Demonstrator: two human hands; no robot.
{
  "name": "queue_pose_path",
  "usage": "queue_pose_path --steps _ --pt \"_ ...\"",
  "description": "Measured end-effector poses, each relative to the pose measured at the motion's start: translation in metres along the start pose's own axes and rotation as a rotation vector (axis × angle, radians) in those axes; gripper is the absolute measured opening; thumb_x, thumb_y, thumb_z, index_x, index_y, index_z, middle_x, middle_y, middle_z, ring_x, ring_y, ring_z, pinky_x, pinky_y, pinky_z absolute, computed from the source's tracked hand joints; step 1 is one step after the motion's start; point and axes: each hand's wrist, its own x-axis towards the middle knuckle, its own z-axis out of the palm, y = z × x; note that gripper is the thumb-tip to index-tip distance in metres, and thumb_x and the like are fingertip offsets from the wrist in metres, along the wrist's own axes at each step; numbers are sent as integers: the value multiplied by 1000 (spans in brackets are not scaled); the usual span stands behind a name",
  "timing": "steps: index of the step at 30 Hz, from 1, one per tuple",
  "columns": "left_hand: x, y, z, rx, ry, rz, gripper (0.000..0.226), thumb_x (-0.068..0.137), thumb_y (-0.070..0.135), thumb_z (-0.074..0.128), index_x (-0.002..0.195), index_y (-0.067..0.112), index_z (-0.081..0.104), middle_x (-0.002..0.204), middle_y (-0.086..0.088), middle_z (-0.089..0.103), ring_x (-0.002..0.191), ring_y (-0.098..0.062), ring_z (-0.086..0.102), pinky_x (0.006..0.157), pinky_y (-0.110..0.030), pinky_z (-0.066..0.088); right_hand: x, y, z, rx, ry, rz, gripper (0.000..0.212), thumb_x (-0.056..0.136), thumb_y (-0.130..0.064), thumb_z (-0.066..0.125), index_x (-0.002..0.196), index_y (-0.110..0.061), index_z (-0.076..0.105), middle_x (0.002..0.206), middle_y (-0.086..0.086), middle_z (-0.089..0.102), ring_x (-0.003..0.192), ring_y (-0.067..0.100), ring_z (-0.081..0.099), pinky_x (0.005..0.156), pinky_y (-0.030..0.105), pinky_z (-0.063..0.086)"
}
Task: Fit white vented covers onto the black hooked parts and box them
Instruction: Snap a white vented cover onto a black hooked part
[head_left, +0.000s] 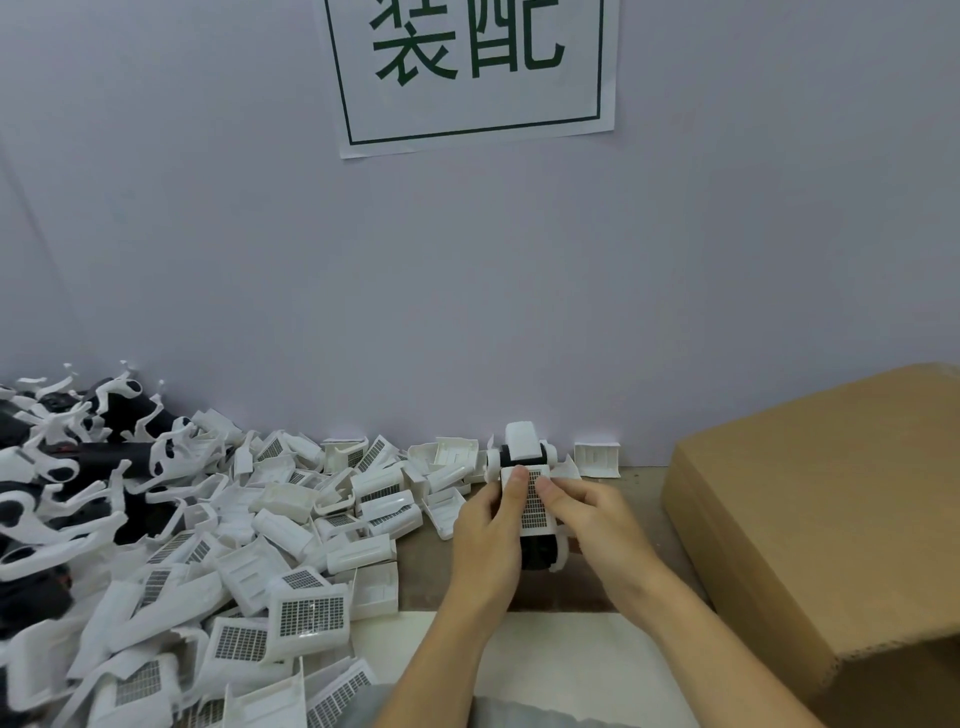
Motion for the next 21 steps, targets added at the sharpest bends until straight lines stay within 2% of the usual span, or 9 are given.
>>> queue_pose_path --steps 3,7,10,13,15,16,18,21 --pt "-1 1 1 -44 -32 -36 37 102 40 48 108 13 74 98 -7 78 92 -21 74 81 -36 61 1 -1 1 29 89 21 20 99 -23 59 94 -14 77 90 2 78 87 16 75 70 24 58" --pt "0 1 2 12 -37 -28 41 104 35 46 102 6 74 94 -12 77 88 -23 74 74 -31 60 4 0 1 -59 169 40 18 100 -23 59 92 -15 73 84 1 77 80 12 74 66 23 57" --pt "-1 1 2 40 -7 -5 42 104 37 47 98 8 76 91 -10 77 84 -22 74 72 -31 59 4 0 2 -79 182 28 19 100 -26 59 90 -18 73 82 -2 77 78 10 74 64 21 56" --pt "1 0 2 -11 -10 -39 39 103 38 50 99 11 78 92 -10 77 87 -24 74 77 -38 60 2 0 5 -21 172 38 26 100 -28 59 87 -14 76 81 2 78 79 15 75 65 27 57" --pt "0 1 2 -63 -57 -73 32 103 32 51 108 13 76 98 -8 78 93 -21 75 76 -32 61 1 0 5 31 191 46 30 100 -30 58 85 -13 77 83 7 77 81 22 75 70 37 59" --pt "0 1 2 -74 -72 -79 29 103 29 52 110 13 75 99 -7 78 94 -20 74 74 -27 59 1 1 3 59 199 48 31 100 -30 58 84 -12 78 83 10 77 80 23 74 68 38 60" --pt "0 1 1 -61 -63 -79 26 104 27 53 108 13 75 96 -6 78 91 -17 75 68 -20 56 0 -1 3 84 166 46 28 100 -27 58 87 -13 79 84 8 77 77 19 74 61 33 58" --pt "1 -1 0 7 -6 -56 25 104 25 51 108 17 74 94 1 79 89 -10 74 67 -15 54 1 1 5 -35 157 5 18 100 -17 59 100 -24 76 92 -5 77 89 7 72 76 23 57"
